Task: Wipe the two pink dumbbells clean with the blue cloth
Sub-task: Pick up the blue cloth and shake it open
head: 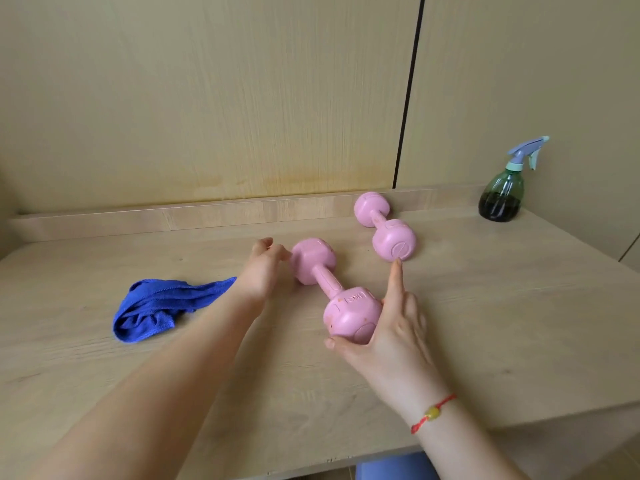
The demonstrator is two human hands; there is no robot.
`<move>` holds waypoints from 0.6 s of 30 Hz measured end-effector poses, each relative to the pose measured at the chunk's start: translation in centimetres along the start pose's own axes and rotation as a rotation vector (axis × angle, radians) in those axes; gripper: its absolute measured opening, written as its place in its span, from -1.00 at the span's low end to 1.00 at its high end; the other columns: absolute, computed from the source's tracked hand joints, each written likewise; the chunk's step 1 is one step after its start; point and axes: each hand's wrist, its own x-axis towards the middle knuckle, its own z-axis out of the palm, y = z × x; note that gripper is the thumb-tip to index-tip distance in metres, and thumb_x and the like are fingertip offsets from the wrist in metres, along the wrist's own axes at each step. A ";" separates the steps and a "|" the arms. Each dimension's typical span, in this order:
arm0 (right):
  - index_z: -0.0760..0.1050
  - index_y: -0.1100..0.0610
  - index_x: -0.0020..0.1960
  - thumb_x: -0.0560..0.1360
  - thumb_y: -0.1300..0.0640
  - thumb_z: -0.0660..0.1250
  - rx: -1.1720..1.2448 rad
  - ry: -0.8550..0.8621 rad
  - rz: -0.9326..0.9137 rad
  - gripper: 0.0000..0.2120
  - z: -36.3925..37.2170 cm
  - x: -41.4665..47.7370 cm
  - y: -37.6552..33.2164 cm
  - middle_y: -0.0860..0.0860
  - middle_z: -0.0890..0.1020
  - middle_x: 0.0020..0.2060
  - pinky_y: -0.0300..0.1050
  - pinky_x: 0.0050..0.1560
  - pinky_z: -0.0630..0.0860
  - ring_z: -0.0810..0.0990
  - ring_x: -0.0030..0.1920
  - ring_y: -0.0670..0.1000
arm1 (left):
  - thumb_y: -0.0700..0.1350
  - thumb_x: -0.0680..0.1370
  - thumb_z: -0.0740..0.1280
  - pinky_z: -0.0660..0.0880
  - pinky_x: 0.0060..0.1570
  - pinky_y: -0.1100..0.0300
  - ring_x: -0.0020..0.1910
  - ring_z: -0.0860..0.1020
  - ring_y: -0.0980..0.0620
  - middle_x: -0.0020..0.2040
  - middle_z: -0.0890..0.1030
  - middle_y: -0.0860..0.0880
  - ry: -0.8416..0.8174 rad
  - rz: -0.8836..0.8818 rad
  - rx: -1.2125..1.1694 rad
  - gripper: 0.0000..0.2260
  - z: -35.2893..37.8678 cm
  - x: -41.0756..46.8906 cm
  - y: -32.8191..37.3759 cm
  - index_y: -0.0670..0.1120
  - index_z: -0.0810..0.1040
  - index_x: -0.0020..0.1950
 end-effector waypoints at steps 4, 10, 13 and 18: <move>-0.40 -0.04 0.54 0.23 -0.20 0.51 0.021 0.047 -0.017 0.28 0.5 -0.2 0.5 -0.03 0.43 0.13 -0.14 0.22 0.29 0.34 0.20 0.04 | -0.08 0.61 0.15 0.23 -0.15 0.34 0.19 0.41 0.06 0.29 0.51 -0.06 -0.009 -0.047 -0.027 -0.84 0.1 0.8 -0.6 0.01 0.48 0.14; -0.45 -0.26 0.47 0.13 -0.23 0.50 0.141 -0.035 0.035 0.31 0.0 0.5 0.9 -0.05 0.54 0.07 -0.02 0.03 0.53 0.55 0.05 0.00 | 0.05 0.48 0.14 0.29 -0.05 0.27 0.19 0.45 -0.01 0.16 0.56 -0.06 0.008 0.016 -0.032 -0.73 -0.8 0.5 -0.9 0.01 0.50 0.08; -0.40 -0.34 0.47 0.11 -0.07 0.59 0.331 -0.135 0.051 0.34 -0.6 1.5 1.1 -0.10 0.56 -0.04 -0.04 0.01 0.59 0.62 -0.05 -0.07 | 0.18 0.46 0.08 0.35 0.27 0.09 0.20 0.47 -0.09 0.05 0.58 0.01 0.090 0.077 0.088 -0.70 -1.8 0.5 -1.4 0.05 0.46 0.00; -0.32 -0.25 0.53 0.27 0.29 0.60 0.441 -0.361 -0.007 0.30 -1.5 4.0 1.1 -0.07 0.57 0.01 -0.12 0.14 0.58 0.64 0.01 -0.14 | 0.31 0.58 -0.01 0.36 0.27 -0.09 0.11 0.49 -0.15 0.00 0.58 -0.06 0.300 0.099 0.407 -0.46 -3.6 -1.4 -1.3 -0.11 0.43 0.20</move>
